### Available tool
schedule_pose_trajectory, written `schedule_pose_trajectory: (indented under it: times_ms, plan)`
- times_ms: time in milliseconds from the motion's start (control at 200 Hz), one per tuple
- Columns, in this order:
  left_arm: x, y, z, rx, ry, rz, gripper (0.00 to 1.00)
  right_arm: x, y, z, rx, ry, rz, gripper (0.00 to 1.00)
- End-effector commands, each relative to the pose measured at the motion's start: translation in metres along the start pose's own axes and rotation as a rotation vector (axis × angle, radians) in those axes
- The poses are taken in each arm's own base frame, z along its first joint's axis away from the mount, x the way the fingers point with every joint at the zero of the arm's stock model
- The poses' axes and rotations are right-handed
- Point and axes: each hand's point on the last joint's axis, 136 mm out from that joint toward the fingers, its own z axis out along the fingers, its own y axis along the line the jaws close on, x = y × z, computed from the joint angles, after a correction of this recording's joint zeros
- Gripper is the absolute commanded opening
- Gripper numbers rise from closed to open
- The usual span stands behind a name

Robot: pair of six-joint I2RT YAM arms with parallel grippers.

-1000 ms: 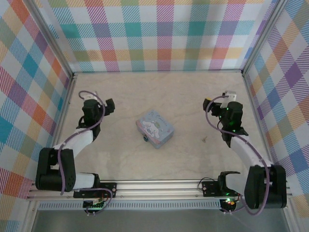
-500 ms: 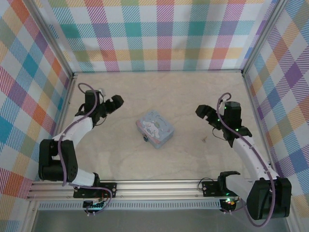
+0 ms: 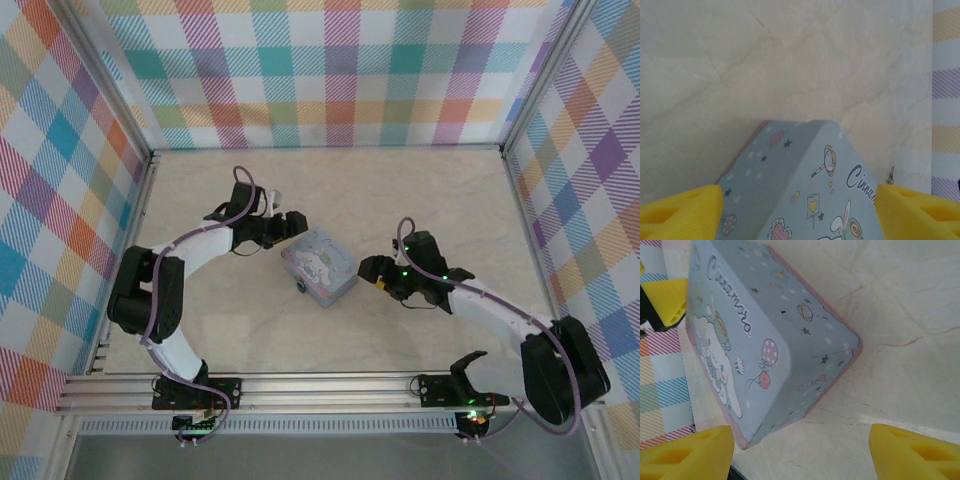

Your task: Unlock a padlock with a key

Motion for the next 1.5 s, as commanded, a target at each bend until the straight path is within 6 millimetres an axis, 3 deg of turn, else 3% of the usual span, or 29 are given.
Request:
schedule_pose_trajectory:
  times_ms: [0, 205, 450, 845, 1175, 1495]
  plan:
    - [0.009, -0.007, 0.006, 0.032, 0.047, 0.013, 0.78, -0.008, 0.021, 0.013, -0.068, 0.001, 0.014, 0.7]
    - [0.02, -0.011, -0.003, 0.041, 0.026, 0.013, 0.76, -0.017, 0.039, 0.038, -0.09, 0.041, 0.007, 0.64]
    - [0.037, 0.0, -0.016, -0.002, 0.008, 0.009, 0.72, -0.028, 0.051, 0.062, -0.092, 0.078, -0.005, 0.61]
    - [0.055, 0.01, -0.047, -0.039, -0.083, -0.029, 0.57, -0.055, 0.074, 0.101, -0.057, 0.163, -0.102, 0.49]
    - [0.042, 0.004, -0.041, -0.022, -0.143, -0.062, 0.54, -0.075, 0.082, 0.119, -0.019, 0.186, -0.157, 0.47]
    - [0.016, -0.003, -0.015, -0.044, -0.157, -0.054, 0.54, -0.1, 0.066, 0.111, 0.01, 0.143, -0.141, 0.48]
